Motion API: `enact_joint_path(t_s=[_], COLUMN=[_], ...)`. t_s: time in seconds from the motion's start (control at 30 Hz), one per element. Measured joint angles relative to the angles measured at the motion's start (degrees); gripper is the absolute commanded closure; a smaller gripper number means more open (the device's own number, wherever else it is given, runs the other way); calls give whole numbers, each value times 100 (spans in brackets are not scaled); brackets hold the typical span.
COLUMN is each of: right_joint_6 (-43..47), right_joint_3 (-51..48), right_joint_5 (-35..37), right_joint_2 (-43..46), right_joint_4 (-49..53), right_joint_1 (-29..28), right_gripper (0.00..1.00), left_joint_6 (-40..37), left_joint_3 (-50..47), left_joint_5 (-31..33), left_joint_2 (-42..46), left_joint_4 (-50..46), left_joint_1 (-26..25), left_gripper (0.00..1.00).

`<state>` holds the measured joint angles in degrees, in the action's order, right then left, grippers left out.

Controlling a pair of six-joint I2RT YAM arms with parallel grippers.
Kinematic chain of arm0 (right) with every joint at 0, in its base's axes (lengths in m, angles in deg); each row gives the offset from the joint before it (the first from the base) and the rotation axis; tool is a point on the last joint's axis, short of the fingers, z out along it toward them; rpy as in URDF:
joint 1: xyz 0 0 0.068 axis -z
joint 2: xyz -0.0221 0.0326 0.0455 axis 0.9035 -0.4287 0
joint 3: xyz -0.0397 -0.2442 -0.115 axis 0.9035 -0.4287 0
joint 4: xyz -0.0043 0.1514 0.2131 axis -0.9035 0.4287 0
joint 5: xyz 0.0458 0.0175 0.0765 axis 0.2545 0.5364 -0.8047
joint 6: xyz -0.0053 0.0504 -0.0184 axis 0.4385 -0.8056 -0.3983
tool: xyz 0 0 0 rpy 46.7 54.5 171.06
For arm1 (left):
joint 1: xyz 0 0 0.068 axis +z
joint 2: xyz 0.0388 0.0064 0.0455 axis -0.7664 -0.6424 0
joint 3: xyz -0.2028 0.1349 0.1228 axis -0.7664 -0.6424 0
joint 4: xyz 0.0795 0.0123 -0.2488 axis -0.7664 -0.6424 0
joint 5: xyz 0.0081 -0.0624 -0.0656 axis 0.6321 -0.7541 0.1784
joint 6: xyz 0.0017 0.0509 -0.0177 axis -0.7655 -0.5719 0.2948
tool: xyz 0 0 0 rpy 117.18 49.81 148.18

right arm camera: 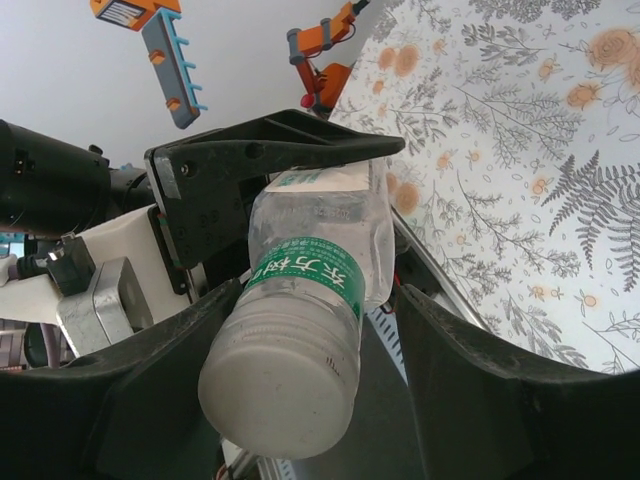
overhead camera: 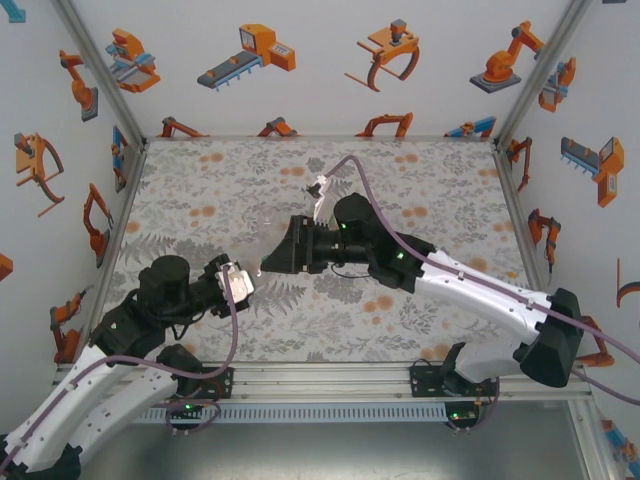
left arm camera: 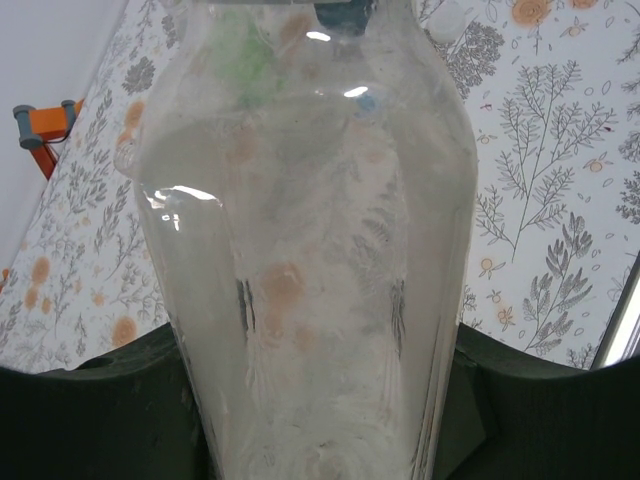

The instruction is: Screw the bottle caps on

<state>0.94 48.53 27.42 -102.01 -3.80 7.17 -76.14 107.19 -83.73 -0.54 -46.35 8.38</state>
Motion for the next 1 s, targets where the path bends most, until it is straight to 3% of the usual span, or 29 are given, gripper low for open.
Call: enact_joint_path(t_s=[0.13, 0.37, 0.6, 0.7, 1.0], right_joint_6=[-35, 24, 175, 372, 1399], right_joint_3=[0, -24, -35, -24, 601], right_joint_5=[-31, 57, 68, 212, 691], right_joint_2=[2, 24, 133, 249, 354], right_joint_4=[-94, -28, 212, 651, 2643], right_joint_1=[0, 0, 111, 341, 1204], right_gripper=[55, 66, 70, 70, 72], left_joint_6=[-2, -2, 2, 7, 22], left_joint_3=[0, 0, 0, 0, 0], left_joint_5=[4, 22, -129, -232, -328], left_joint_2=[-22, -74, -70, -52, -39], left_joint_4=[2, -13, 57, 59, 61], left_joint_1=[0, 0, 0, 0, 0], left_gripper=[86, 45, 36, 23, 21])
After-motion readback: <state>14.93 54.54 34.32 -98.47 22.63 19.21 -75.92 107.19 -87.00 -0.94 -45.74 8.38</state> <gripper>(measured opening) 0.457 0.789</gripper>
